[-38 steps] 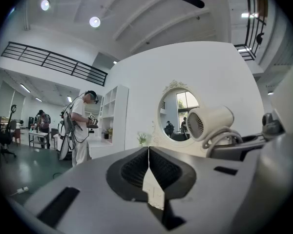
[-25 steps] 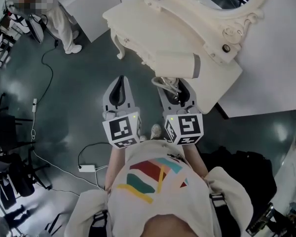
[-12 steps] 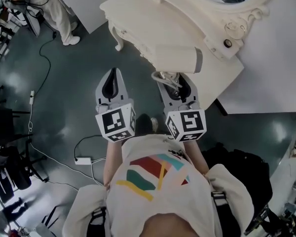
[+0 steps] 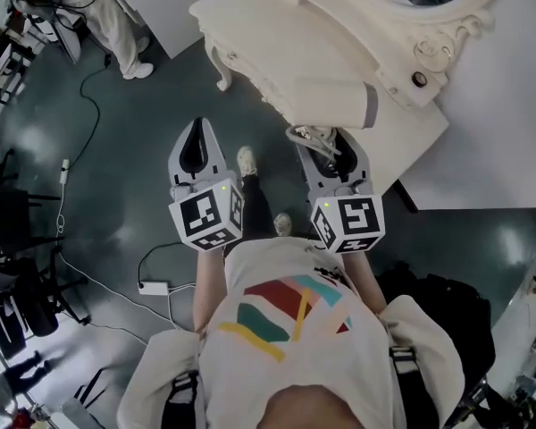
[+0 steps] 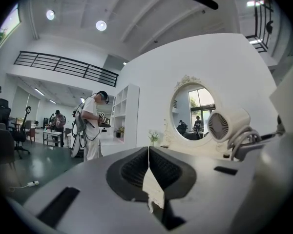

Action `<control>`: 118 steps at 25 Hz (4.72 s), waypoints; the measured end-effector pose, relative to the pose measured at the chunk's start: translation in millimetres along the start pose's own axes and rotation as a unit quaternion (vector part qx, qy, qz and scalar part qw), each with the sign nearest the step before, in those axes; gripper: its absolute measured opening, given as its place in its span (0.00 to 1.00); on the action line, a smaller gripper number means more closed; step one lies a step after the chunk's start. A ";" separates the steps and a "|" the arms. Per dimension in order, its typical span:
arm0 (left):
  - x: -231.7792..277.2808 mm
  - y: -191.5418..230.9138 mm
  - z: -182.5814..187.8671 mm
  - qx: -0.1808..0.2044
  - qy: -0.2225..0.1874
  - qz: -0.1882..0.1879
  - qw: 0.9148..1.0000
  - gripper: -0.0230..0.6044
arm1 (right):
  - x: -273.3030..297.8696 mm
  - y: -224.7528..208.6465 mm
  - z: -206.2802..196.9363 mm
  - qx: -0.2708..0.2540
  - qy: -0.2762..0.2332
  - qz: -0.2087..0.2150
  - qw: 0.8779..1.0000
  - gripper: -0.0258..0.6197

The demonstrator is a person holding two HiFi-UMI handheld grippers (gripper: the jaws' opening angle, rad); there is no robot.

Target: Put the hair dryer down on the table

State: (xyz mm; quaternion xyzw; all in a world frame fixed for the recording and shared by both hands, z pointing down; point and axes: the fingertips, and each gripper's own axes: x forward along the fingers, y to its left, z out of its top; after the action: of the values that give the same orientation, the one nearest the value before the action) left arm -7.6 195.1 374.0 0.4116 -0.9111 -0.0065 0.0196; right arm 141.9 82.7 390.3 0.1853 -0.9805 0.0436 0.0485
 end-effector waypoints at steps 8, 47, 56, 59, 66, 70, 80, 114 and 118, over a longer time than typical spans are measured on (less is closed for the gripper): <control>17.9 -6.9 10.2 -0.004 -0.021 -0.019 1.000 0.05 | 11.4 -0.8 4.3 0.000 -0.007 -0.001 1.000 0.37; 146.8 -33.3 10.6 0.026 -0.019 -0.087 0.996 0.05 | 116.7 -47.9 15.0 -0.010 -0.002 -0.036 0.999 0.37; 219.7 -23.2 14.4 0.012 -0.013 -0.100 0.995 0.05 | 182.6 -68.3 21.1 -0.012 0.010 -0.048 0.999 0.37; 244.9 -18.6 18.4 0.015 -0.008 -0.112 0.994 0.05 | 205.2 -75.0 27.2 -0.007 0.013 -0.061 0.998 0.37; 310.9 3.1 31.4 0.015 -0.011 -0.133 0.991 0.05 | 266.1 -87.6 47.4 -0.001 0.001 -0.092 0.996 0.37; 346.9 16.1 33.5 0.017 -0.012 -0.145 0.989 0.05 | 301.8 -93.4 52.6 0.002 -0.003 -0.105 0.994 0.37; 412.6 55.9 35.5 0.005 -0.010 -0.156 0.988 0.05 | 378.7 -83.7 60.0 0.004 -0.005 -0.111 0.994 0.37; 448.6 -24.1 38.9 -0.019 0.009 -0.222 0.975 0.05 | 346.9 -139.1 74.4 0.022 0.008 -0.184 0.983 0.37; 436.0 -78.6 47.2 -0.008 -0.002 -0.281 0.960 0.05 | 315.8 -160.3 76.1 0.025 -0.002 -0.225 0.974 0.37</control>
State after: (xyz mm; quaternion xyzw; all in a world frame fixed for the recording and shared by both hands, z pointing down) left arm -238.5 -184.2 337.9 0.6505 -0.7590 -0.0202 0.0181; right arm -97.8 -187.4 360.9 0.4020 -0.9126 0.0558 0.0499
